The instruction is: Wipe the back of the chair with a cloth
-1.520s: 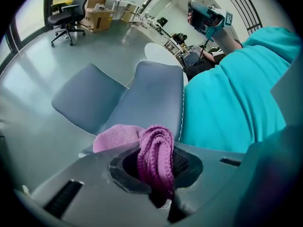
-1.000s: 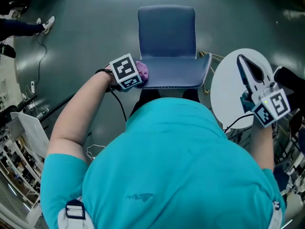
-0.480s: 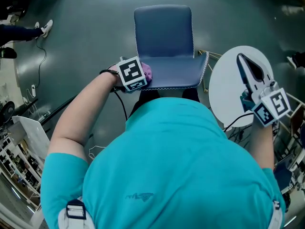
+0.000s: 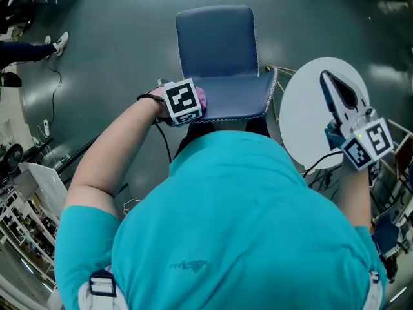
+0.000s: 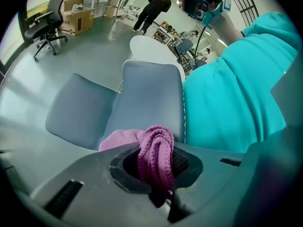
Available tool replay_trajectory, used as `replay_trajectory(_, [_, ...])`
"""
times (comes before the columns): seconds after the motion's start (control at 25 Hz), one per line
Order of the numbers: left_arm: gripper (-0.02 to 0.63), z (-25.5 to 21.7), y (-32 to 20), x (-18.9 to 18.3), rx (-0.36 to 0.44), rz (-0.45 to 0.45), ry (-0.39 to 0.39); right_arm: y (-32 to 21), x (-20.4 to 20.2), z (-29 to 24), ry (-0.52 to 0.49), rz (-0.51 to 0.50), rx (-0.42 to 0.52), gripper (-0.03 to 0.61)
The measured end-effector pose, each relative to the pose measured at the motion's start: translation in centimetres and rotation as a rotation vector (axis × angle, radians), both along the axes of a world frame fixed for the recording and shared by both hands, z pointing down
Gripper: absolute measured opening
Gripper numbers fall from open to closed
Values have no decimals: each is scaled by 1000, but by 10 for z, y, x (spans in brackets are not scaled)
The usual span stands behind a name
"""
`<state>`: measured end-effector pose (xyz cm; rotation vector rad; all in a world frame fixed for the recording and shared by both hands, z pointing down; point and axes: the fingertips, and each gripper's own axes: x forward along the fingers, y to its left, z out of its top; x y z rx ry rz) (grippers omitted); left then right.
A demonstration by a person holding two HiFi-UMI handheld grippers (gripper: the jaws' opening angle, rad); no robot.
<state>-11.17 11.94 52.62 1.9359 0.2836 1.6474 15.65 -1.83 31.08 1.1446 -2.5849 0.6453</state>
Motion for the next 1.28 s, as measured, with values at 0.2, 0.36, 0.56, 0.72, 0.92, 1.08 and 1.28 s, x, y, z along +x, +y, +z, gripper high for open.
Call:
replay_trajectory(0.2, [60,0,0,6,7,28,-9,4,7,0,-1,15,-1,-9])
replay_trajectory(0.36, [58,-1,2,15,13,46,-8,8,14,-1,-5,28,2,-9])
replay_trajectory(0.56, [58,-2,1,34,19,70,4,10,26,0,-8,45,5,-9])
replay_trajectory(0.72, [58,-9,0,52,17,86,14,12,38,-4,-11,60,6,-9])
replay_trajectory(0.92, [58,-14,0,67,23,122,26,17,46,-8,-11,81,8,-9])
replay_trajectory(1.08, [58,-17,0,80,22,141,33,21,56,-12,-11,99,11,-9])
replay_trajectory(1.28, [58,-7,-1,94,25,171,34,28,68,-2,-15,128,11,-9])
